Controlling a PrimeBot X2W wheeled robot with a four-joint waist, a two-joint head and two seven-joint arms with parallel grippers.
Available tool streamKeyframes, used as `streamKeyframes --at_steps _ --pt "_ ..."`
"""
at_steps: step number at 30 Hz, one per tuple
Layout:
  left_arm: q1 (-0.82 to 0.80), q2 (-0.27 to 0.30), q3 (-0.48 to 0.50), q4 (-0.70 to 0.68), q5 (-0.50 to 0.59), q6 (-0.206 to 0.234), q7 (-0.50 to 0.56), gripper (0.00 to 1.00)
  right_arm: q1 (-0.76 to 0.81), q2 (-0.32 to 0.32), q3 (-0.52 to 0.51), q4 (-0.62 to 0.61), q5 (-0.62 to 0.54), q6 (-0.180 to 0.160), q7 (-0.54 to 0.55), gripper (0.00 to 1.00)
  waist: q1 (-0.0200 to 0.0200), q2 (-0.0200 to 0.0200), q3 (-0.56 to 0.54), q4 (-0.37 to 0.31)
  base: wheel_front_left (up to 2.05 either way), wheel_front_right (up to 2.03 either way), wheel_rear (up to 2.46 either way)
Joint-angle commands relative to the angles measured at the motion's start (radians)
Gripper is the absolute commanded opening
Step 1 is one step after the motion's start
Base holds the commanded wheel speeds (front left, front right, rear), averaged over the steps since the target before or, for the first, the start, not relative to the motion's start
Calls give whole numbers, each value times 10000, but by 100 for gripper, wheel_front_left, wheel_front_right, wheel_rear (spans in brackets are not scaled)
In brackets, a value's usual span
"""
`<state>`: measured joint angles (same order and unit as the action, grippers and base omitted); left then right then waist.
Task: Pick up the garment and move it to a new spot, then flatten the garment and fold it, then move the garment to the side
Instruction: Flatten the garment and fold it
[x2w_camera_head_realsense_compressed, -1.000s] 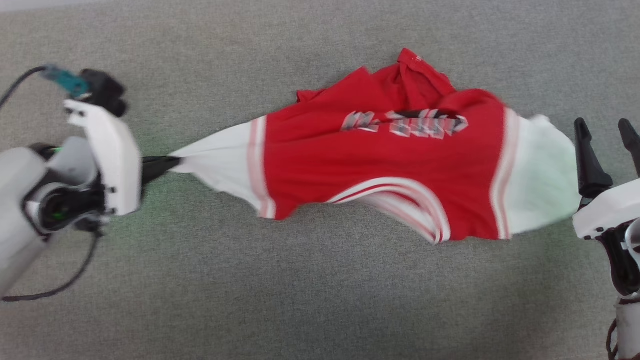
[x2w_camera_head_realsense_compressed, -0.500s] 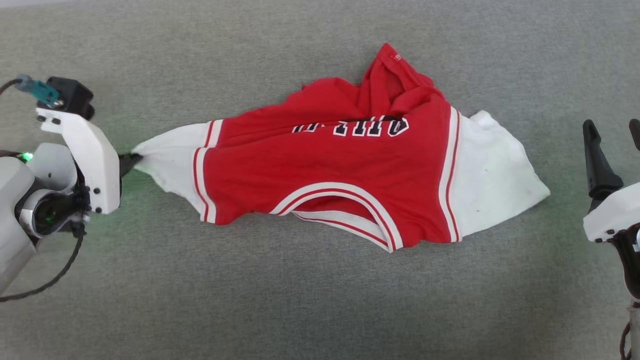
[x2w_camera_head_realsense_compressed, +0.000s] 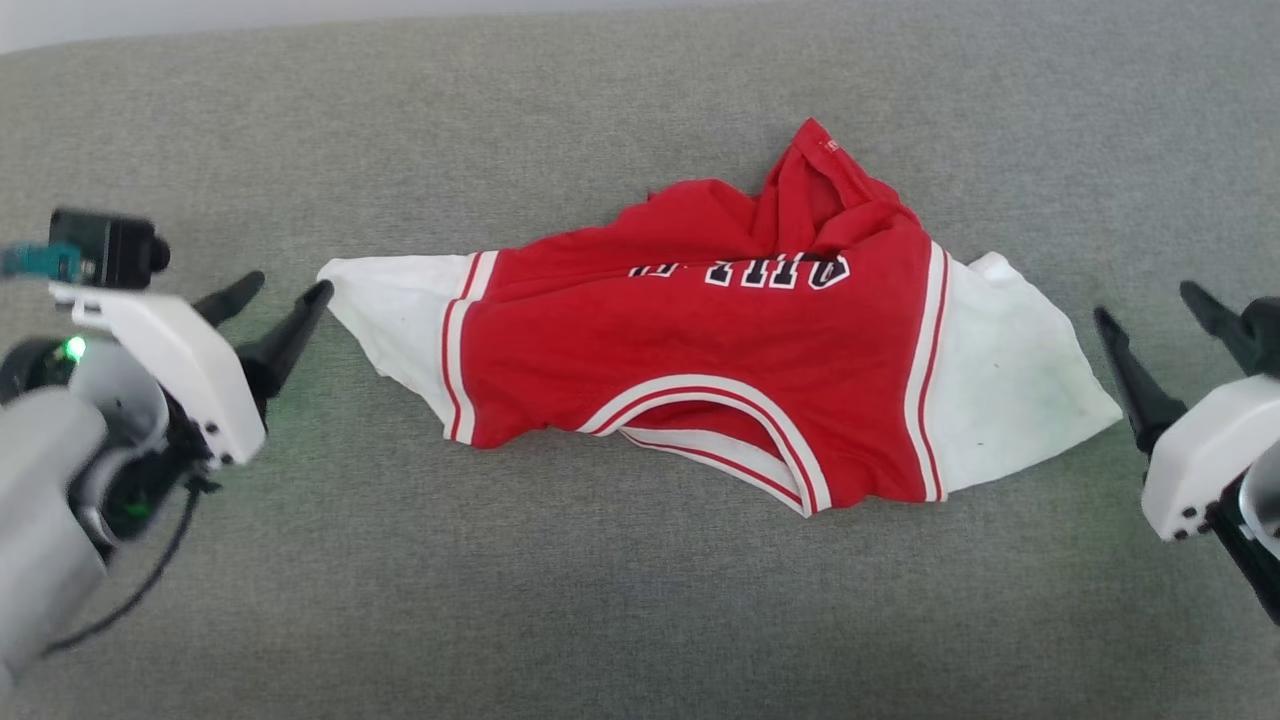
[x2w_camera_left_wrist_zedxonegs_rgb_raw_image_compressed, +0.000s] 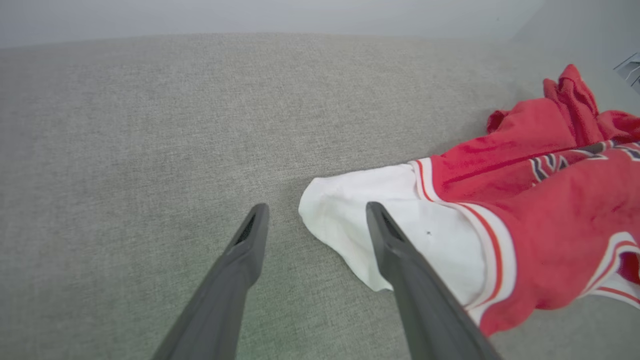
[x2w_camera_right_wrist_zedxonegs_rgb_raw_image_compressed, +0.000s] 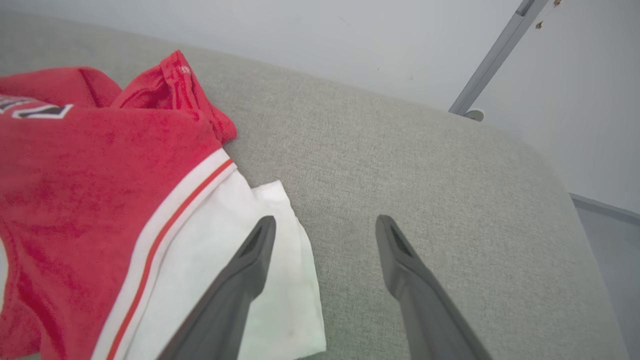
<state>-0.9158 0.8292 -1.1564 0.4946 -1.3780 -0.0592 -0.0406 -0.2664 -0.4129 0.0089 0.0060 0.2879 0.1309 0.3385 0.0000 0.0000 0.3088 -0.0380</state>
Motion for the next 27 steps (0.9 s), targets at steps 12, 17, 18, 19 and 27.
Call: streamKeyframes --at_steps 12,17,18,19,27 --pt "2830 -1473 3032 -1169 1699 1329 -2255 100 1077 -3029 2192 -1535 1856 -3 2786 100 0 0 -84 616 0 0 0" --pt "4935 -2840 6164 -2229 4162 1356 -2255 100 1232 -3958 2712 -2131 2375 -3 3411 100 0 0 -90 956 0 0 0" --pt "5349 -3188 6673 -2455 4533 1214 -2256 100 1225 -4065 2774 -2123 2459 -3 3474 100 0 0 -77 1035 0 0 0" --pt "5751 -3463 7109 -2588 4929 1094 -2255 100 1204 -4152 2847 -2122 2510 -3 3535 100 0 0 -66 1126 0 0 0" --pt "7242 -5419 9687 -3233 7618 127 -2257 100 973 -4487 3597 -1725 2760 -3 3766 100 0 0 216 1848 0 0 0"
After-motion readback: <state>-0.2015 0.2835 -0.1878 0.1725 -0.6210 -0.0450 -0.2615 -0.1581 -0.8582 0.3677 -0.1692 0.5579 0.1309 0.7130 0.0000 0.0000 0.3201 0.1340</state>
